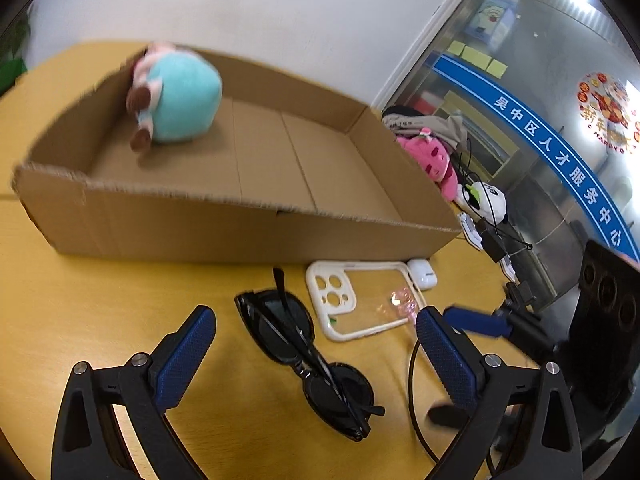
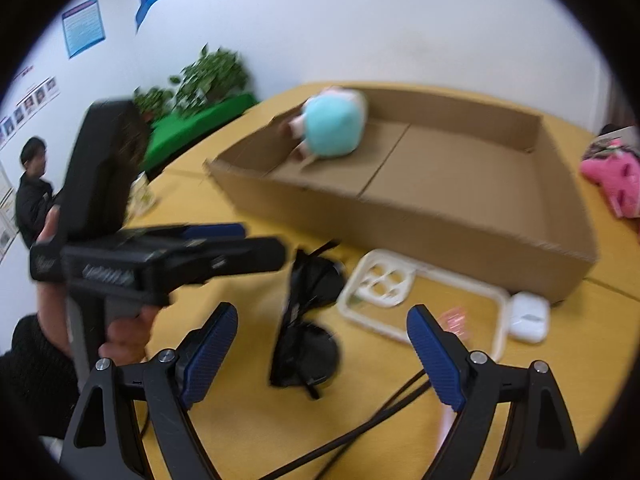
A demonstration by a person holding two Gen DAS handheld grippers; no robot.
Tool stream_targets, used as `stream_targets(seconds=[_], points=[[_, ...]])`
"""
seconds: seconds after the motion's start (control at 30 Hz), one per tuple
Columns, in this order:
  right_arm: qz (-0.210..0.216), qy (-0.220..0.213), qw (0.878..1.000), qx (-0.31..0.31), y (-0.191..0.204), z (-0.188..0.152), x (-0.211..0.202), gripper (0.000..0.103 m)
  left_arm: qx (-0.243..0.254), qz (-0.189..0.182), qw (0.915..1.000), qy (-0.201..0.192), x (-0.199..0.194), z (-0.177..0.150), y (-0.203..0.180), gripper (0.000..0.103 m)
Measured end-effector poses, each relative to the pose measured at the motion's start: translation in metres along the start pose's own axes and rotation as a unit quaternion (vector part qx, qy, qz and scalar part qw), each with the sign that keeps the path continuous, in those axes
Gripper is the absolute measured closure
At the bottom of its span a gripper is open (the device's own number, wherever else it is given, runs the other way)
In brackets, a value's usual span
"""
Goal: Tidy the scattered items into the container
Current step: 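Close both grippers on the black sunglasses frame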
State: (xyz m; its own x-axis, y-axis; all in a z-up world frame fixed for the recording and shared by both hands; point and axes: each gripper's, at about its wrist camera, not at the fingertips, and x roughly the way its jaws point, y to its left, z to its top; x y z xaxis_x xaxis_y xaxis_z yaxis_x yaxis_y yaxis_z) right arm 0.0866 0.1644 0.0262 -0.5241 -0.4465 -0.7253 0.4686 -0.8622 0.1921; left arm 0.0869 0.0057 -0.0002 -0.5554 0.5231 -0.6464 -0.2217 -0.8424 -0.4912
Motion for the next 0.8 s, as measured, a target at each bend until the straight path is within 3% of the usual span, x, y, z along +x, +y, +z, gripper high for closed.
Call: stream_targets(seconds=[0.2,0.43,0.63,0.67,0.8], points=[[0.017,0.046,0.999,0.008,0.006,-0.011,0.029,0.015,-0.019,-0.007,0.9991,0.036,0.026,-0.003,0.013,0.013],[-0.011,0.073,0.997,0.004,0.003,-0.013,0.045,0.019,-0.015,-0.01,0.9984,0.054,0.042,-0.002,0.014,0.021],[-0.024,0.079,0.997,0.006,-0.008,-0.014,0.045,0.024,-0.01,-0.002,0.9978,0.066,0.046,0.0,0.015,0.049],[-0.024,0.081,0.996,0.008,-0.009,-0.014,0.046,0.024,-0.012,0.003,0.9977,0.066,0.047,0.0,0.017,0.059],[-0.022,0.087,0.996,-0.002,-0.005,-0.012,0.048,0.026,-0.026,-0.001,0.9973,0.068,0.048,0.001,0.023,0.069]])
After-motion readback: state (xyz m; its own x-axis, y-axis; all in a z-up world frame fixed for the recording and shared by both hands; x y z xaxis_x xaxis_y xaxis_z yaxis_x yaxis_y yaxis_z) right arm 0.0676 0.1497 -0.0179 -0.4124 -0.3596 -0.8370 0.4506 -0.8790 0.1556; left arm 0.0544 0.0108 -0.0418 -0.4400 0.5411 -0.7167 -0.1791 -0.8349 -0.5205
